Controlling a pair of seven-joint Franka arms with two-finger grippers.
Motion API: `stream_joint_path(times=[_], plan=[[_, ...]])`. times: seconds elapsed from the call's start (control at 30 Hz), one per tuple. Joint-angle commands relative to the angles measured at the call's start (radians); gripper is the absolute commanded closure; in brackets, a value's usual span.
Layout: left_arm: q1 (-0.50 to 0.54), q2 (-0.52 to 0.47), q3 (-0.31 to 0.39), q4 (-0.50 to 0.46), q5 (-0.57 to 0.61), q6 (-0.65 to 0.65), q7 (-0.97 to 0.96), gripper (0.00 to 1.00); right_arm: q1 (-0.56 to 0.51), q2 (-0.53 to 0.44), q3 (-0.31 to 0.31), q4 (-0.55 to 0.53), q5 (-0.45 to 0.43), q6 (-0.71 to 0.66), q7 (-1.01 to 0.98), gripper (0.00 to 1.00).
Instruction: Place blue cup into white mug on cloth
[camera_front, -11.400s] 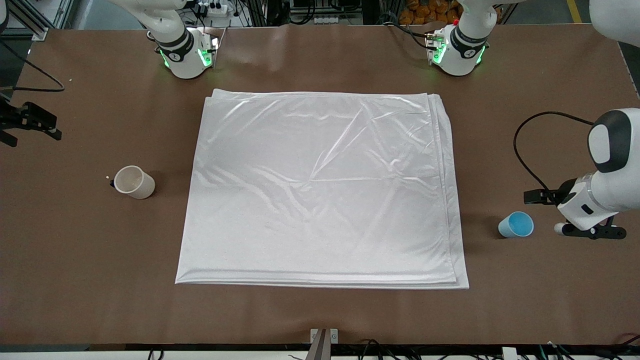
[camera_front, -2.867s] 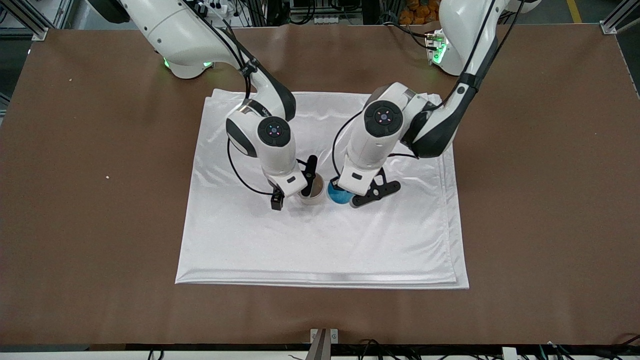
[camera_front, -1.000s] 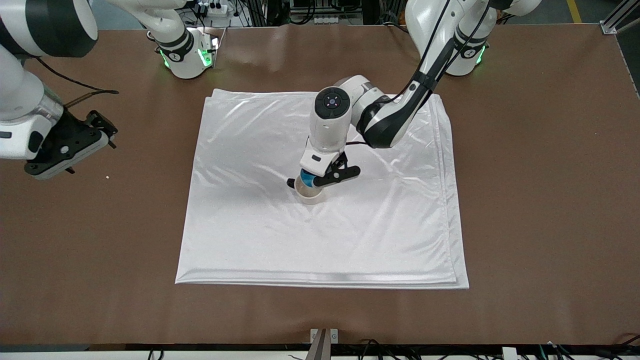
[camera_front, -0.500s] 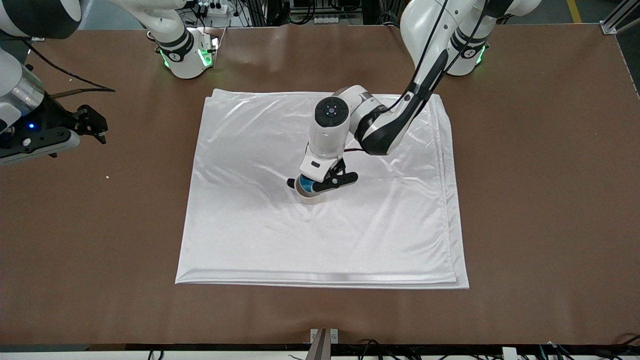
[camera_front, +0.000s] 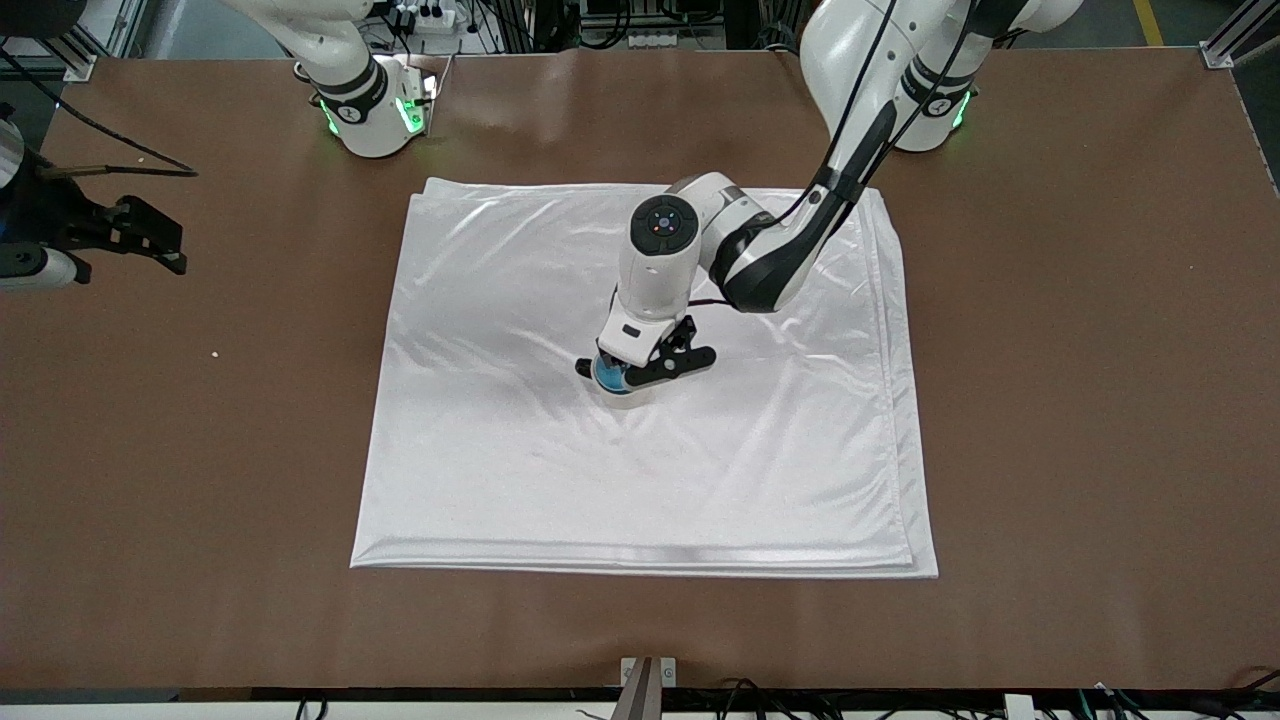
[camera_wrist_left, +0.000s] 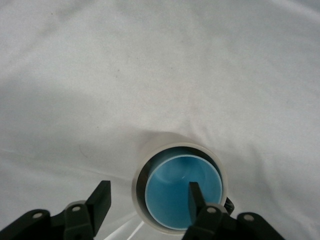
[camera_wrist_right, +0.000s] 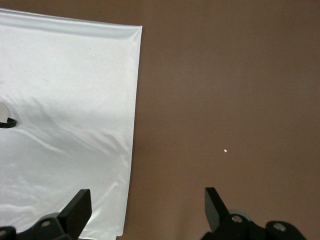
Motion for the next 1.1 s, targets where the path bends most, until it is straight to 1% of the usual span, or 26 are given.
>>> stream_joint_path(times=[0.0,0.17,0.43,0.57,0.97,1.07], plan=[[0.009,-0.015,0.012,0.013,0.038,-0.004,-0.015,0.0,-0.011,-0.021,0.009,-0.002,0.022,-0.029,0.088,0.0],[0.064,-0.037,0.053,0.005,0.049,-0.017,0.061,0.0,-0.013,-0.021,0.008,0.0,0.02,-0.029,0.085,0.0],[0.233,-0.035,0.054,-0.001,0.049,-0.023,0.223,0.0,-0.016,-0.018,0.011,0.024,0.013,-0.032,0.116,0.0],[0.3,-0.037,0.054,-0.003,0.049,-0.023,0.292,0.0,-0.011,-0.019,0.02,0.024,0.014,-0.071,0.111,0.0],[0.497,-0.045,0.049,-0.001,0.045,-0.024,0.543,0.0,-0.014,-0.031,0.014,0.023,0.022,-0.058,0.125,0.0],[0.547,-0.068,0.044,-0.004,0.04,-0.066,0.63,0.0,-0.014,-0.036,0.014,0.021,0.023,-0.05,0.127,0.0]])
